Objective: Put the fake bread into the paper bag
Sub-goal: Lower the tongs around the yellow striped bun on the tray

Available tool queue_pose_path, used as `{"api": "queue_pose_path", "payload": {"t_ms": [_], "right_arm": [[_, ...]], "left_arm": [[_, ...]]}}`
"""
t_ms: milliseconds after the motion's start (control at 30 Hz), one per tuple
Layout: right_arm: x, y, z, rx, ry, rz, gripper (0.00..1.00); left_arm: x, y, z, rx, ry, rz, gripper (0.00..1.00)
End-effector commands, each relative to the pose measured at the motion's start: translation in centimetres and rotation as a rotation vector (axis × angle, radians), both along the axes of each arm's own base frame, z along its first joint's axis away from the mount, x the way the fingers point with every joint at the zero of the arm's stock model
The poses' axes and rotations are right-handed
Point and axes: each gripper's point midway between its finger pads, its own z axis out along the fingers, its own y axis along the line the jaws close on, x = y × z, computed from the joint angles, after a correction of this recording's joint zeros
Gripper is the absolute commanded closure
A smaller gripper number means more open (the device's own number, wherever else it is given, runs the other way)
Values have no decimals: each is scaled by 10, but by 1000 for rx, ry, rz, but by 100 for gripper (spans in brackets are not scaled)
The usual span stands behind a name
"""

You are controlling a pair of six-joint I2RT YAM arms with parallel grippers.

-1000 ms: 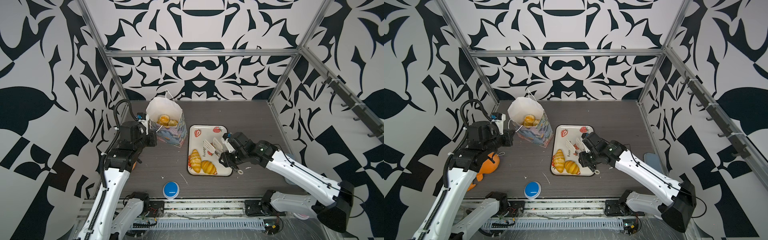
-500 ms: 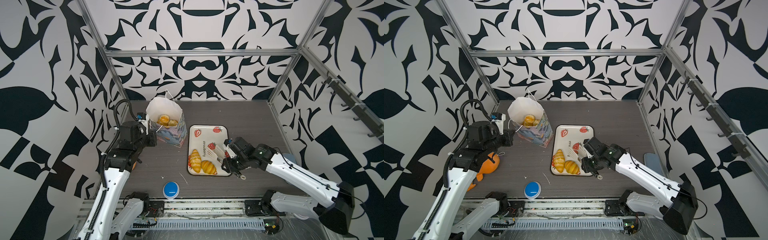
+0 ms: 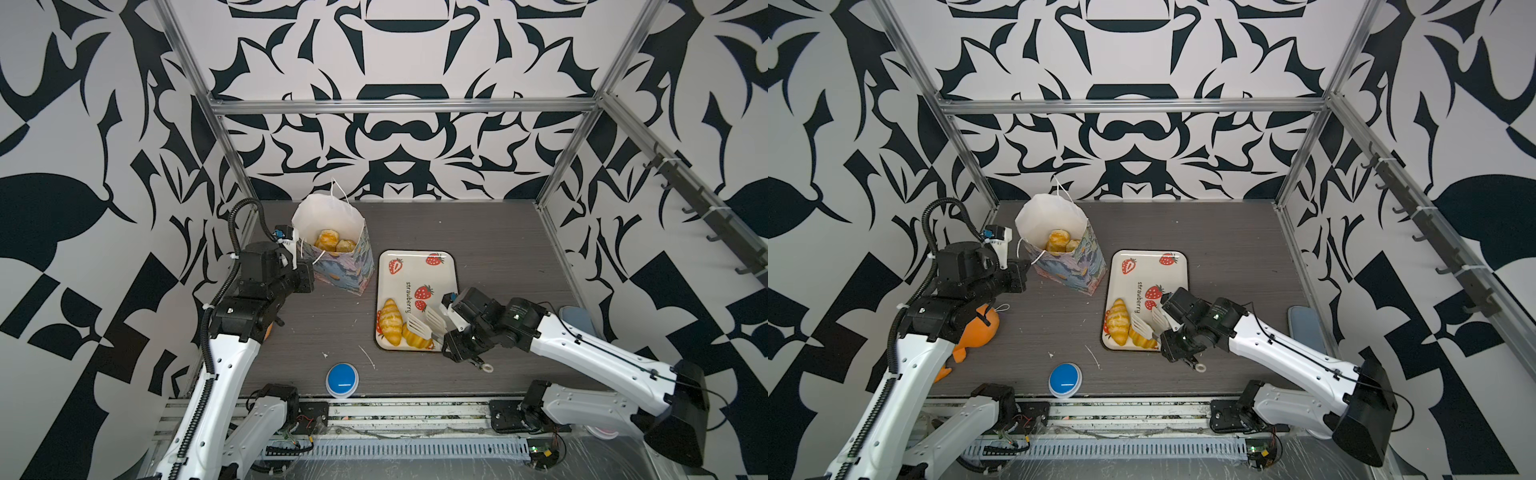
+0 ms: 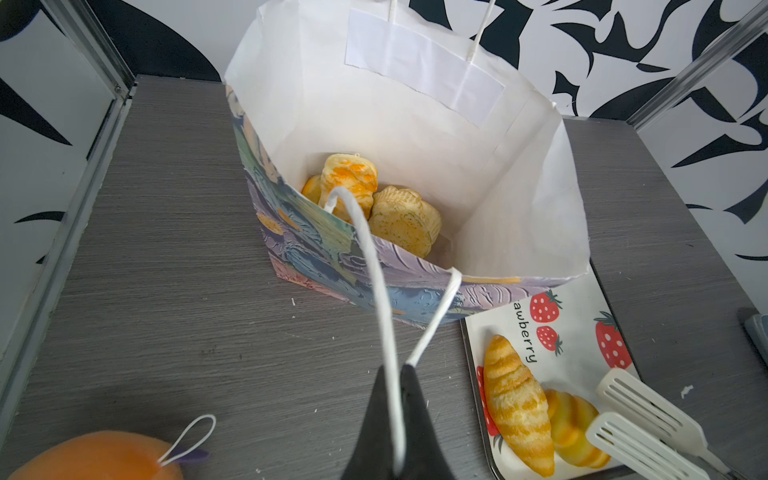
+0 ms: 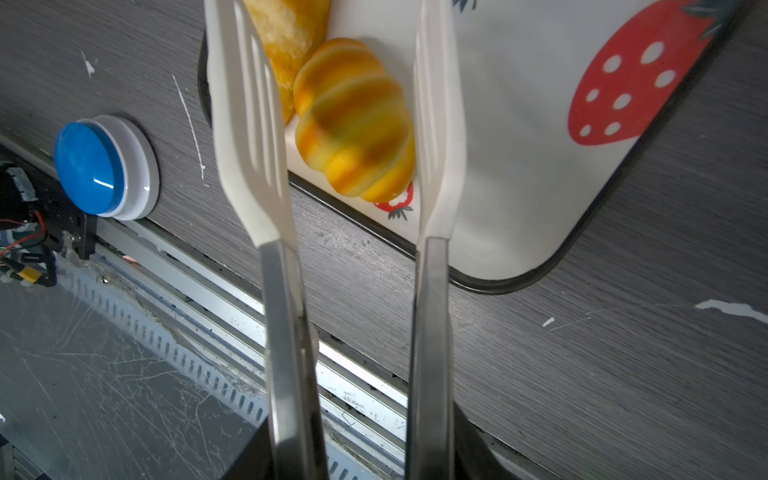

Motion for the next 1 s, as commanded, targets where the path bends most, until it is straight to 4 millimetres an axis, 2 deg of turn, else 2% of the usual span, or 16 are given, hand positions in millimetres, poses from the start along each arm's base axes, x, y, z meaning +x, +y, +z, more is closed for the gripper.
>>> {"api": "queue_pose_path", "payload": {"t_ms": [0, 967], "right_arm": [[2, 5, 0, 8, -16, 11, 50], [-2, 8, -17, -113, -29, 81, 49]], "left_arm": [[-3, 1, -9, 8, 31, 0, 95], [-2, 2, -9, 4, 31, 3, 95]]}}
